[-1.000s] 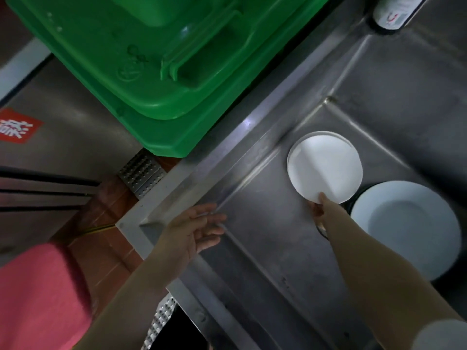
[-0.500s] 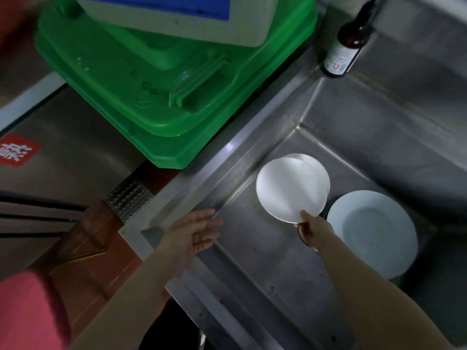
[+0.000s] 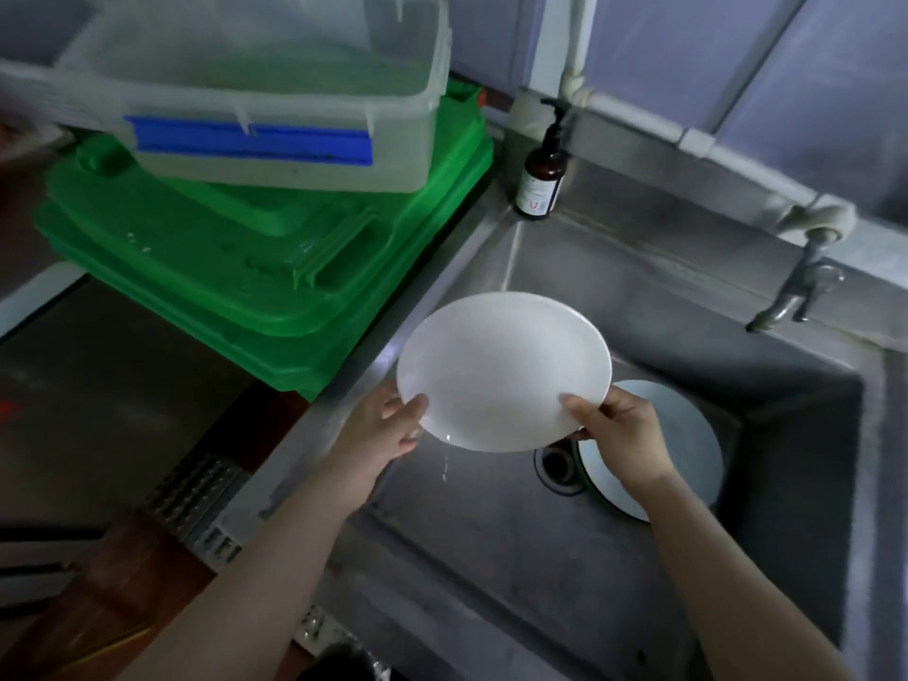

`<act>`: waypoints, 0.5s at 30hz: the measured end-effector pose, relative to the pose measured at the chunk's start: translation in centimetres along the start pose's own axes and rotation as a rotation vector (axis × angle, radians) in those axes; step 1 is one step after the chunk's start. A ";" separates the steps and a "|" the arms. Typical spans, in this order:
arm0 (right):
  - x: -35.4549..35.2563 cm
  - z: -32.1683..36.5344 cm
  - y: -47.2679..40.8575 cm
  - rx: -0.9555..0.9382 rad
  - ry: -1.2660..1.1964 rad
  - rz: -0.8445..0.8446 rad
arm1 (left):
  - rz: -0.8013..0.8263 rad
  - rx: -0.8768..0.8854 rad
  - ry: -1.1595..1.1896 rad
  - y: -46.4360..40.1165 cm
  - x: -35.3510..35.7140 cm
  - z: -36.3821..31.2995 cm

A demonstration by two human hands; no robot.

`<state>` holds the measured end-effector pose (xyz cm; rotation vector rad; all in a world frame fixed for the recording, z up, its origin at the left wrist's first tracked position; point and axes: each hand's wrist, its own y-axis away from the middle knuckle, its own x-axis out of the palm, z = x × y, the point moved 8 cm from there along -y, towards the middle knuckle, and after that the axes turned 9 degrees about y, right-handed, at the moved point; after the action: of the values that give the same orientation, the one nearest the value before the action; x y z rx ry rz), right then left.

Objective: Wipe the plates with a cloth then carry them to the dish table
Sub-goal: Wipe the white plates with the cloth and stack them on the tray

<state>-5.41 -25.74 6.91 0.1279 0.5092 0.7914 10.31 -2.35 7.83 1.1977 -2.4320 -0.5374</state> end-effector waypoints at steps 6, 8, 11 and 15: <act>-2.3 7.1 6.2 -0.194 0.058 -0.232 | 0.026 0.275 -0.107 1.6 0.0 -5.4; -2.7 8.9 8.5 -0.233 0.076 -0.328 | 0.064 0.379 -0.140 2.5 -0.4 -7.0; -2.9 11.5 11.7 -0.319 0.130 -0.452 | 0.133 0.548 -0.174 4.1 -0.8 -9.3; -2.1 14.7 15.5 -0.428 0.152 -0.565 | 0.265 0.652 -0.123 5.5 -1.2 -11.9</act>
<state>-9.61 -15.22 25.15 -0.4600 0.4758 0.3404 13.09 -0.28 20.53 1.0440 -2.9205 0.2985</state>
